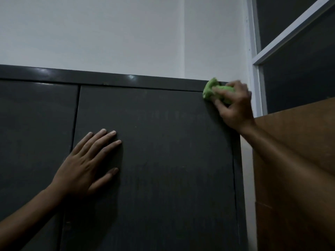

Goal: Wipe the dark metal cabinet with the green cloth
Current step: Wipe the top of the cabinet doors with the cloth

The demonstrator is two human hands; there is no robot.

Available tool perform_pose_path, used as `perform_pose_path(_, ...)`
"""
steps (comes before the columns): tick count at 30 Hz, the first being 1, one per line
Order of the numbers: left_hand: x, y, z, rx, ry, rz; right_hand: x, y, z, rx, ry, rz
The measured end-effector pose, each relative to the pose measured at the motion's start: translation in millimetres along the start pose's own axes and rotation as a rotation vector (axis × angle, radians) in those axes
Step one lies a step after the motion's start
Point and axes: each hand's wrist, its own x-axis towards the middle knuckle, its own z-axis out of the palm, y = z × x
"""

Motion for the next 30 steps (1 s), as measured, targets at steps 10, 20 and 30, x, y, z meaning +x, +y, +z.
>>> perform_pose_path(10, 1.3, 2.1, -0.8, 0.015, -0.011, -0.002, -23.6, 11.6, -5.0, 0.0, -0.007, -0.037)
perform_pose_path(20, 2.6, 5.1, -3.0, 0.023, -0.011, -0.007, -56.5, 15.4, -10.5, -0.018, -0.05, -0.143)
perform_pose_path(30, 3.0, 7.2, -4.4, 0.016, -0.031, -0.021, -92.2, 6.8, -11.1, -0.01, -0.086, -0.243)
